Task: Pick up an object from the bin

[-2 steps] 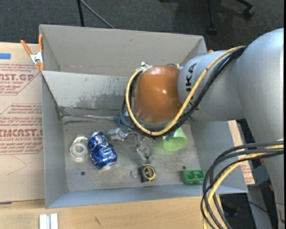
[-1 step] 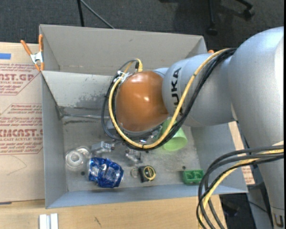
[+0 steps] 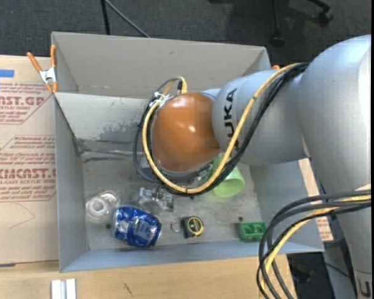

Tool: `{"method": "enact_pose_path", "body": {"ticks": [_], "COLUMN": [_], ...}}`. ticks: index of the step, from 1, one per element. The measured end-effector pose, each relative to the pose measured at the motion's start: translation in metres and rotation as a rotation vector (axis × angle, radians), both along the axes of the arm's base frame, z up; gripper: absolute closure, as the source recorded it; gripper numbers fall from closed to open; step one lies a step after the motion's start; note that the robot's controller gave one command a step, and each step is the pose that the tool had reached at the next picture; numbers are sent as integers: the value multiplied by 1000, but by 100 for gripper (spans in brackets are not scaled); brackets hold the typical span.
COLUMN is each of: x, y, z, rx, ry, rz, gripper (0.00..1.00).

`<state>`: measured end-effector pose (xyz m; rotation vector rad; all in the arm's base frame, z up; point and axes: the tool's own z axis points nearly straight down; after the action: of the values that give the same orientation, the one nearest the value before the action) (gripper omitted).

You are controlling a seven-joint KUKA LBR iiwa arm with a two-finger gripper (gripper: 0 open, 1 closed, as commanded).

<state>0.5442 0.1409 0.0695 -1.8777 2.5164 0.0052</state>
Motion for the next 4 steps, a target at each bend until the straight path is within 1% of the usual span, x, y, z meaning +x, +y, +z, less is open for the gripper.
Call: {"method": "enact_pose_path", "body": {"ticks": [1,2,3,4], "x": [0,-36,-36,-36], "y": [0,43,42,74], "z": [0,0,0,113], "rx": [0,0,1,1], "ry": [0,-1,0,-10], "rz": [0,566,563,567], "gripper": [0,0,100,100]}}
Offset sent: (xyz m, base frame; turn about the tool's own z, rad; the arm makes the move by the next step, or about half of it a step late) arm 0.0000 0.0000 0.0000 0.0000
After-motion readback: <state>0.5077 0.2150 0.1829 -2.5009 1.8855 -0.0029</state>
